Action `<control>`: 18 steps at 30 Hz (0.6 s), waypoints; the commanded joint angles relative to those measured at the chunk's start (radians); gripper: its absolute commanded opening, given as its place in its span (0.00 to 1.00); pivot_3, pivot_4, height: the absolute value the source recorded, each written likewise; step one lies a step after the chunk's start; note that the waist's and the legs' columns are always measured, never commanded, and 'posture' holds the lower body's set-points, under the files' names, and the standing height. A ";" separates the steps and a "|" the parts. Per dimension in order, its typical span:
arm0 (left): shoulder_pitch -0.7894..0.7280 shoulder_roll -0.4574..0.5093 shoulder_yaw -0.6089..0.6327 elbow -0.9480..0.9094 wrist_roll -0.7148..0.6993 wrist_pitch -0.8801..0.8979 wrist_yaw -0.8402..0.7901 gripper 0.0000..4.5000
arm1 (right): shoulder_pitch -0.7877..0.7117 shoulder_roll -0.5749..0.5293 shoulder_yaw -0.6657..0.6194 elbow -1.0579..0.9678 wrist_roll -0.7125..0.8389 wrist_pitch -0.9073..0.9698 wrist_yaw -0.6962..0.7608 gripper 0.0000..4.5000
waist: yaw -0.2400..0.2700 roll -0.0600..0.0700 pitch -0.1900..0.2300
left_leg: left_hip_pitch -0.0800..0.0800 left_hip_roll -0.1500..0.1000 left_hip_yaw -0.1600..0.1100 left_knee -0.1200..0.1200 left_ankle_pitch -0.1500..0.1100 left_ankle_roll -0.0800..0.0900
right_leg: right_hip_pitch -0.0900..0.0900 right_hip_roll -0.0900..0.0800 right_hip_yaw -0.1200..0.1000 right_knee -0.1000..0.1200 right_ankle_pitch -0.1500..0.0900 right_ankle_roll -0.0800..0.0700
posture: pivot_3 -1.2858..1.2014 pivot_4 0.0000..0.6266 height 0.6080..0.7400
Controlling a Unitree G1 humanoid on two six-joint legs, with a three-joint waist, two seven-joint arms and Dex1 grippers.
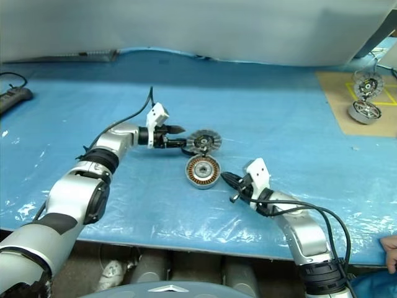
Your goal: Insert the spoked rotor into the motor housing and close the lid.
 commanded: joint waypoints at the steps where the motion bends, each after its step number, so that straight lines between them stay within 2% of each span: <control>1: -0.015 -0.006 -0.014 -0.007 0.025 -0.012 -0.009 0.81 | 0.006 0.008 -0.015 -0.025 0.004 -0.025 -0.005 0.00 | 0.000 0.000 0.000 | 0.000 0.000 0.000 0.000 0.000 0.000 | 0.000 0.000 0.000 0.000 0.000 0.000 | 0.52 0.24 1.00; 18: 0.020 -0.029 -0.046 -0.019 0.087 0.026 0.000 0.81 | 0.033 0.001 -0.050 -0.059 0.041 -0.097 0.046 0.00 | 0.000 0.000 0.000 | 0.000 0.000 -0.002 -0.005 0.000 0.000 | 0.004 -0.002 -0.006 -0.007 0.000 0.000 | 0.52 0.24 1.00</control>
